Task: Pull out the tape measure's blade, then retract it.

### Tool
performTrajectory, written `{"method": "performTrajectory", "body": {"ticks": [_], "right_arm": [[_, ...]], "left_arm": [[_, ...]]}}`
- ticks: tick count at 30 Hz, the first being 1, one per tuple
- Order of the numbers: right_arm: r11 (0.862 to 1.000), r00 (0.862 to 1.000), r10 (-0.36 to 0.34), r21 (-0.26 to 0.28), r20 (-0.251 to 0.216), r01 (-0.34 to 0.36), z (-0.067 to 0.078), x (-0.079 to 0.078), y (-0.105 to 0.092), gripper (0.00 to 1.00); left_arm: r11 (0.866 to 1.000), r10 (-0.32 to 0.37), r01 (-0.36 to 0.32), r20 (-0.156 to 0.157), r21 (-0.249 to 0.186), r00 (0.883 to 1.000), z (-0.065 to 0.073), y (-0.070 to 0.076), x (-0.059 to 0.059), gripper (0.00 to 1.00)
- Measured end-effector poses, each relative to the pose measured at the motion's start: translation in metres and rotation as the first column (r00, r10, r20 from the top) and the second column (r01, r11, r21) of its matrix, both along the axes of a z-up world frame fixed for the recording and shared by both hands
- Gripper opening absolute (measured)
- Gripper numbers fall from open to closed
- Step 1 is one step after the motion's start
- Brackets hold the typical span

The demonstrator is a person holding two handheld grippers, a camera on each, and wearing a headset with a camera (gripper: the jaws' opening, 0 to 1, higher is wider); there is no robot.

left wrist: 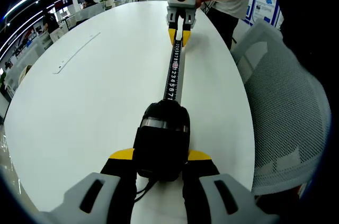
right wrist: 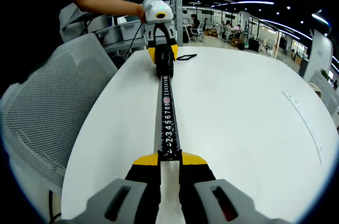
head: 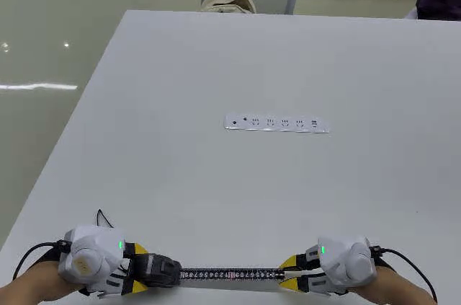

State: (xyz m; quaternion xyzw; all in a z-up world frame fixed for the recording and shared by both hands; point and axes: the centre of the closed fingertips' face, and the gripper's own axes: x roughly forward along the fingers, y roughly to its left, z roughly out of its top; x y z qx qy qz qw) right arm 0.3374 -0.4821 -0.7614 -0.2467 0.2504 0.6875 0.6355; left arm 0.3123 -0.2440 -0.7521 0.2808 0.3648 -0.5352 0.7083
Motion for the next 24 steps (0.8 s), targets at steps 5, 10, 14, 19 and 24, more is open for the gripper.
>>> {"method": "performTrajectory", "body": {"ticks": [5,10,14,19,24], "right_arm": [[1.000,1.000,-0.003,-0.004,-0.001,0.003,0.000,-0.001,-0.003,0.10],[1.000,1.000,-0.006,-0.007,-0.003,0.006,0.000,0.000,-0.006,0.10],[1.000,1.000,-0.009,-0.010,-0.003,0.009,-0.001,0.000,-0.008,0.10],[1.000,1.000,-0.011,-0.013,-0.004,0.011,-0.002,0.001,-0.012,0.10],[1.000,1.000,-0.019,-0.012,-0.007,0.019,-0.002,0.001,-0.015,0.09]], "left_arm": [[1.000,-0.002,0.002,-0.001,-0.001,1.000,0.000,0.000,0.000,0.29],[1.000,-0.003,0.003,-0.001,0.000,1.000,-0.001,0.000,0.000,0.29],[1.000,-0.003,0.003,-0.001,0.000,1.000,-0.001,0.001,0.001,0.29],[1.000,-0.003,0.003,-0.001,0.000,1.000,-0.001,0.000,0.001,0.29],[1.000,-0.004,0.004,-0.001,0.000,1.000,-0.002,0.001,0.001,0.29]]}}
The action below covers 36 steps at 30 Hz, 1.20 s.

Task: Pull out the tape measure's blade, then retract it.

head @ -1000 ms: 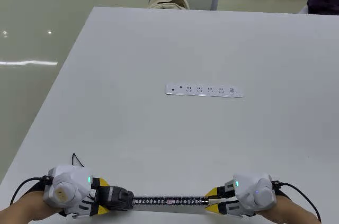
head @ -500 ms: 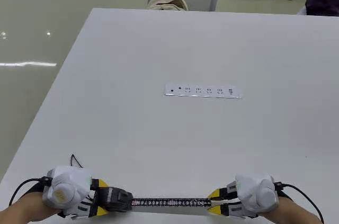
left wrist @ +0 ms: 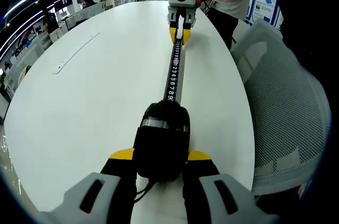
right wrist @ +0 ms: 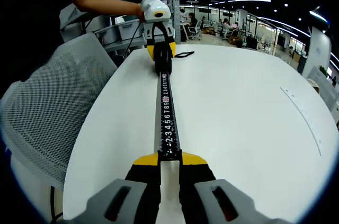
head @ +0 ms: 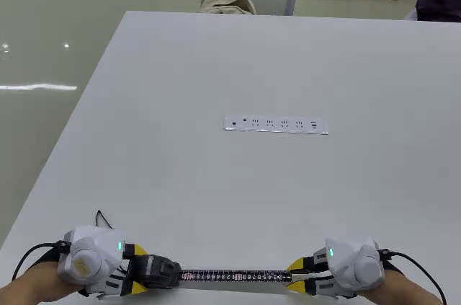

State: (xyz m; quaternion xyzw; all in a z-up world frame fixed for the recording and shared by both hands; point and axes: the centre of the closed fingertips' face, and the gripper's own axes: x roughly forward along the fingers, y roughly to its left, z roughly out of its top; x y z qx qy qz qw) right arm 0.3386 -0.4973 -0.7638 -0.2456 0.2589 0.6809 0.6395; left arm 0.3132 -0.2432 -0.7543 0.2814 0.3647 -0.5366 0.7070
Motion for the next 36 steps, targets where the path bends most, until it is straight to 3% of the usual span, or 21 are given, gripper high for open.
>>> {"method": "performTrajectory", "body": {"ticks": [36], "right_arm": [[0.999,1.000,-0.029,-0.017,-0.008,0.029,-0.002,-0.002,-0.022,0.10]], "left_arm": [[1.000,-0.006,0.006,-0.005,0.014,1.000,0.001,-0.001,-0.001,0.29]]}}
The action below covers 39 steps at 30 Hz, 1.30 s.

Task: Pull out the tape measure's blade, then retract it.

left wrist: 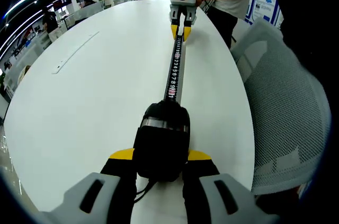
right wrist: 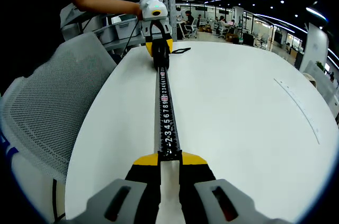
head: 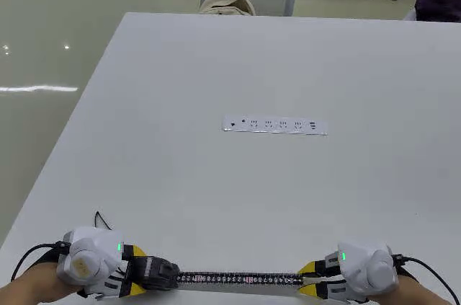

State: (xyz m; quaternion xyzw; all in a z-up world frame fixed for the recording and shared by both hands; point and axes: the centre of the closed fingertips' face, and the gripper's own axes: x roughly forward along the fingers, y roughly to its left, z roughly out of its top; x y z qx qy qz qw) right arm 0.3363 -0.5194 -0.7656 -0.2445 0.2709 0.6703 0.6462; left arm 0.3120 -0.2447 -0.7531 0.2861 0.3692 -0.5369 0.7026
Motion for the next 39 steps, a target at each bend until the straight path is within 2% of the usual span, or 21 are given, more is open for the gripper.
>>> {"method": "performTrajectory", "body": {"ticks": [14,32,39], "right_arm": [[0.998,0.999,0.018,-0.067,0.044,-0.015,-0.011,0.000,0.000,0.11],[0.995,0.999,0.000,-0.100,0.041,0.004,-0.013,-0.001,-0.002,0.14],[0.995,0.999,-0.011,-0.103,0.039,0.015,-0.013,0.000,0.000,0.19]], "left_arm": [[1.000,-0.008,0.009,-0.011,0.026,1.000,0.000,-0.004,0.002,0.29],[0.998,-0.017,0.018,-0.014,0.054,1.000,-0.001,-0.007,0.002,0.30],[0.998,-0.021,0.022,-0.016,0.061,1.000,-0.003,-0.006,0.002,0.31]]}}
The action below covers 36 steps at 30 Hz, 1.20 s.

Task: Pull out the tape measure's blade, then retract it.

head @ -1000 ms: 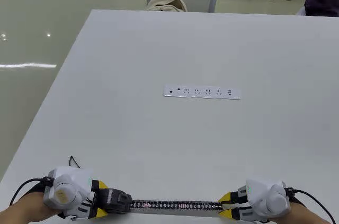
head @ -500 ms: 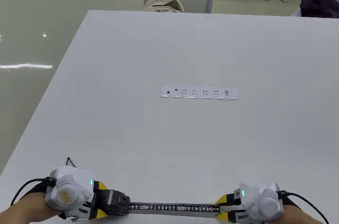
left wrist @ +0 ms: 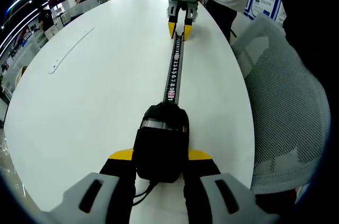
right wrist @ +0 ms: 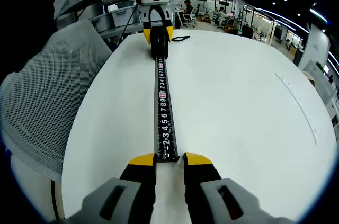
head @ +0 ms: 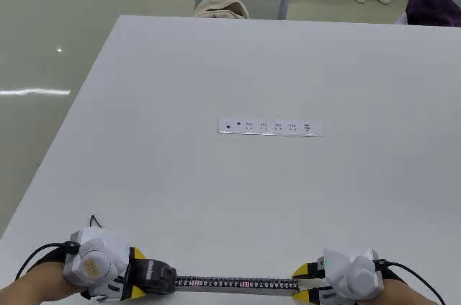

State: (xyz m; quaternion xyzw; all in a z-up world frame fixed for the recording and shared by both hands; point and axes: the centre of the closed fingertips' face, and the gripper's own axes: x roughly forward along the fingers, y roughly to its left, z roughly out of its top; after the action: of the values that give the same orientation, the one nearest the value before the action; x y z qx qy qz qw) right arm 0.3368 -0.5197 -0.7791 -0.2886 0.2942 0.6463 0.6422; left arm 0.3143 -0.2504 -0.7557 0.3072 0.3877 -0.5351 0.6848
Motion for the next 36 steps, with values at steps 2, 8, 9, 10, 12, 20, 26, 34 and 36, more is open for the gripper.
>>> {"method": "performTrajectory", "body": {"ticks": [2,8,9,10,12,20,26,34,36], "right_arm": [[1.000,1.000,-0.010,-0.001,-0.003,0.010,0.000,0.002,0.001,0.21],[1.000,1.000,-0.027,0.000,-0.012,0.027,0.000,0.002,0.001,0.24],[0.999,0.999,-0.036,0.002,-0.017,0.036,0.001,0.002,0.001,0.25],[0.999,0.999,-0.041,0.007,-0.020,0.041,0.002,0.001,0.002,0.26],[0.999,0.999,-0.047,0.014,-0.023,0.048,0.004,0.001,0.002,0.26],[0.996,0.996,-0.084,0.027,-0.029,0.085,0.013,-0.004,0.002,0.30],[0.993,0.993,-0.117,0.031,-0.020,0.118,0.022,-0.010,0.001,0.36],[0.973,0.974,-0.226,0.053,-0.007,0.226,0.035,-0.011,-0.003,0.45],[0.962,0.964,-0.266,0.063,-0.011,0.266,0.038,-0.012,-0.004,0.46]], "left_arm": [[1.000,0.001,-0.001,0.002,-0.003,1.000,0.001,0.000,0.000,0.31],[1.000,0.024,-0.024,0.012,-0.017,1.000,0.006,0.002,0.002,0.34],[0.999,0.028,-0.028,0.014,-0.023,1.000,0.007,0.001,0.003,0.35],[0.999,0.030,-0.030,0.016,-0.024,0.999,0.008,0.001,0.003,0.35],[0.999,0.041,-0.040,0.019,-0.027,0.999,0.008,0.002,0.004,0.37],[0.992,0.101,-0.099,0.025,-0.075,0.995,0.021,0.001,0.003,0.39],[0.979,0.169,-0.159,0.073,-0.128,0.983,0.030,0.002,0.001,0.46],[0.944,0.281,-0.268,0.047,-0.193,0.958,0.039,0.003,-0.010,0.52],[0.929,0.319,-0.302,0.050,-0.212,0.946,0.042,0.003,-0.011,0.54]]}}
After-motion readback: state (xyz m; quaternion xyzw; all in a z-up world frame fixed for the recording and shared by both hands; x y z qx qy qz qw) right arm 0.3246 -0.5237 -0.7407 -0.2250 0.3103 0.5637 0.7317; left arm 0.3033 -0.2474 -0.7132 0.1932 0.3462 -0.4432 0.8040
